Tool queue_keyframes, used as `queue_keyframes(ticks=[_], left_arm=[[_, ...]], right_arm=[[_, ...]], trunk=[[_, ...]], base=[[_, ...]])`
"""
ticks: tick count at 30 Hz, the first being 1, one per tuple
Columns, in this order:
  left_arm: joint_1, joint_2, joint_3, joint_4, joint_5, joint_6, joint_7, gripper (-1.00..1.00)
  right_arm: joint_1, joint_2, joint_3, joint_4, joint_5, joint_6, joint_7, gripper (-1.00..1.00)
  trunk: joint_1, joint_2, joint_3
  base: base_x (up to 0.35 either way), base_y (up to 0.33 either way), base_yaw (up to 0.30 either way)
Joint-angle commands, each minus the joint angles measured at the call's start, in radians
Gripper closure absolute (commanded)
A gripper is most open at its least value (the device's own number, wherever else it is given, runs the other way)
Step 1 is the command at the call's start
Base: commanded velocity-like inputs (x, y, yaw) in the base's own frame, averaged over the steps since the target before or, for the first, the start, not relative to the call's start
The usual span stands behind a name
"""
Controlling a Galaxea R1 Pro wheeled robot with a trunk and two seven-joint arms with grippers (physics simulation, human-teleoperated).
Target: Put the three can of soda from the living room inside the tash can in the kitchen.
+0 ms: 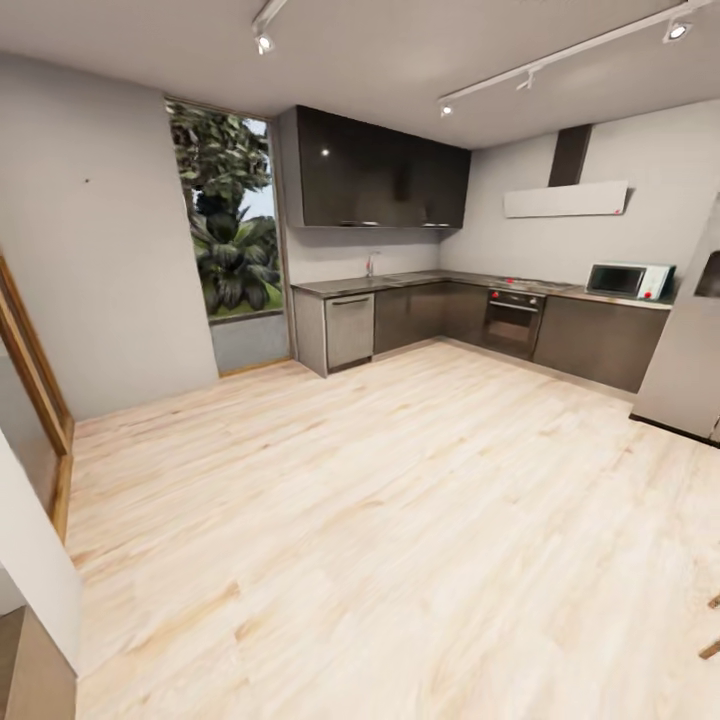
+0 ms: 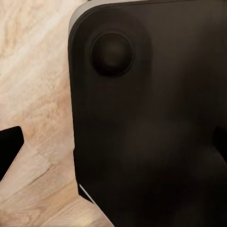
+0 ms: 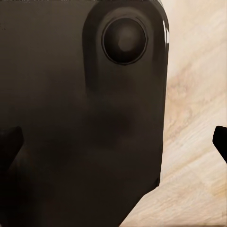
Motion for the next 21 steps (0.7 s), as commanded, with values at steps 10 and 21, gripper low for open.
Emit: queue_keyframes(ticks=[10, 21], left_arm=[[0.0, 0.0, 0.0, 0.0, 0.0, 0.0, 0.0, -1.0], [0.0, 0.0, 0.0, 0.0, 0.0, 0.0, 0.0, -1.0]], right_arm=[[0.0, 0.0, -0.001, 0.0, 0.001, 0.002, 0.0, -1.0], [0.0, 0.0, -0.002, 0.0, 0.001, 0.002, 0.0, -1.0]], trunk=[[0.0, 0.0, 0.001], [0.0, 0.0, 0.001]], base=[[0.0, 0.0, -0.206], [0.0, 0.0, -0.007]])
